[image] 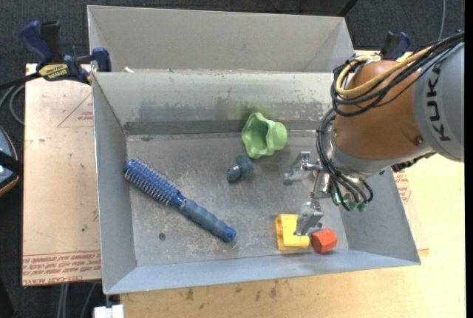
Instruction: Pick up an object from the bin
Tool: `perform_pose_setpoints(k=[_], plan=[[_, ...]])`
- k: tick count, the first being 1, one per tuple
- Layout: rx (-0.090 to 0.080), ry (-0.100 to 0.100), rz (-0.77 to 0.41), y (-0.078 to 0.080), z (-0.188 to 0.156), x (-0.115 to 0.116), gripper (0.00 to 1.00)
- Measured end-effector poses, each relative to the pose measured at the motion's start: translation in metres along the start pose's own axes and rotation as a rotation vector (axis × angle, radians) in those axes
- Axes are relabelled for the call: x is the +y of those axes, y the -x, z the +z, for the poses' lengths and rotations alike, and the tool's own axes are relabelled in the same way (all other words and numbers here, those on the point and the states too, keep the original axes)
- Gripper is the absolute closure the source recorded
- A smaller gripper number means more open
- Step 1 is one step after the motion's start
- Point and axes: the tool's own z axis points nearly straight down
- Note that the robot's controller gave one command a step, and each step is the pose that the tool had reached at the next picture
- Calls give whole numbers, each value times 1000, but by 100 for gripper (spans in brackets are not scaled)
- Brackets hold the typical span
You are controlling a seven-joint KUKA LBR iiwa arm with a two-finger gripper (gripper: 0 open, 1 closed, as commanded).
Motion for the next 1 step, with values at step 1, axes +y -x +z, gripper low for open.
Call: perform_pose_setpoints(k=[1], plan=[[-16, 0, -109, 9, 81, 3, 0]])
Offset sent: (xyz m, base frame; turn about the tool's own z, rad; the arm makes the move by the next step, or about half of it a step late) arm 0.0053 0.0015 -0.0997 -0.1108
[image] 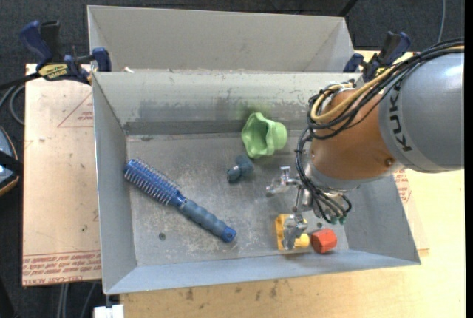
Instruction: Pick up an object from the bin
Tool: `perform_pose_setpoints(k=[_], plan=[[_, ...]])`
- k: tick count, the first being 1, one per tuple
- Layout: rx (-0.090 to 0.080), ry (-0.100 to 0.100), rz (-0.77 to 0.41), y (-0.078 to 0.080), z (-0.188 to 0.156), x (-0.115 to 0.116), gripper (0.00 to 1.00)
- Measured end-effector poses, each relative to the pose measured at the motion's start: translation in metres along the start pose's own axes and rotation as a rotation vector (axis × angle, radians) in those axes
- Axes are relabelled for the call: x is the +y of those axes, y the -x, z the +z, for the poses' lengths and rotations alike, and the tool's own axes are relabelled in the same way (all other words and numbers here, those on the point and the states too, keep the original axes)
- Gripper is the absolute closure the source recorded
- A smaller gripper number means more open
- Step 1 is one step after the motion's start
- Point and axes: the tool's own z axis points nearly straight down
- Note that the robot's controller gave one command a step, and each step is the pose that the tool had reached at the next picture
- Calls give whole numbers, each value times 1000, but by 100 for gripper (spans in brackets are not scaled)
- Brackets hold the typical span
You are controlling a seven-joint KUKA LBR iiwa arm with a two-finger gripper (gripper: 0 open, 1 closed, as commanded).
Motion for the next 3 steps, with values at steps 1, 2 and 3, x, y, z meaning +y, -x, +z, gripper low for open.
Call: perform_pose_setpoints(k=[1, 2, 3], plan=[[-5, -4, -454, 0, 15, -25, 0], [5, 3, -611, -13, 6, 32, 0], [0, 4, -906, 2, 16, 5, 0]])
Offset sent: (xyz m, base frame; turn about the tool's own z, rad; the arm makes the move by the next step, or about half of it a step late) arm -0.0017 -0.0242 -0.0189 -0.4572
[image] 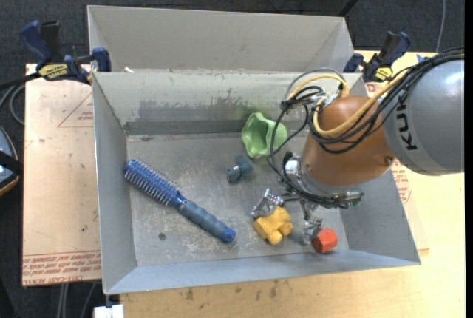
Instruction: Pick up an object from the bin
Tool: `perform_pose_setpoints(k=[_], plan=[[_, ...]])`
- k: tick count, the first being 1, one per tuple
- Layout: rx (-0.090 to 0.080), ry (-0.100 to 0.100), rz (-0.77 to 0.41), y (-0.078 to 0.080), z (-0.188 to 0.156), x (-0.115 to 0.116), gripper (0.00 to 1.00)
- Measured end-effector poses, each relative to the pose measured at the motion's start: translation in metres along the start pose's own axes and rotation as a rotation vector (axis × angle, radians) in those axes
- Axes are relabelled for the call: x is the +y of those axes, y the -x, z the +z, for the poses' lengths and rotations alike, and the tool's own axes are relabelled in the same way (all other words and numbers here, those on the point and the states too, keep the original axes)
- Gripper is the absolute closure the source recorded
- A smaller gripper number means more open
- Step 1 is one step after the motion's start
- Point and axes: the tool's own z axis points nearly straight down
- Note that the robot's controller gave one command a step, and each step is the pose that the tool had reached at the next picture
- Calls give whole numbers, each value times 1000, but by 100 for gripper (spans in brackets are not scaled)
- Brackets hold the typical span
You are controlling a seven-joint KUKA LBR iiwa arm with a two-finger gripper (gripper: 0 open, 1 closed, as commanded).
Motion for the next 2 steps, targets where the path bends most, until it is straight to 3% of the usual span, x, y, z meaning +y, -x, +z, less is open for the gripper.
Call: perform_pose_setpoints(k=[1, 2], plan=[[-3, -3, 1, 2, -1, 0, 100], [2, -5, 5, -13, -124, -2, 100]])
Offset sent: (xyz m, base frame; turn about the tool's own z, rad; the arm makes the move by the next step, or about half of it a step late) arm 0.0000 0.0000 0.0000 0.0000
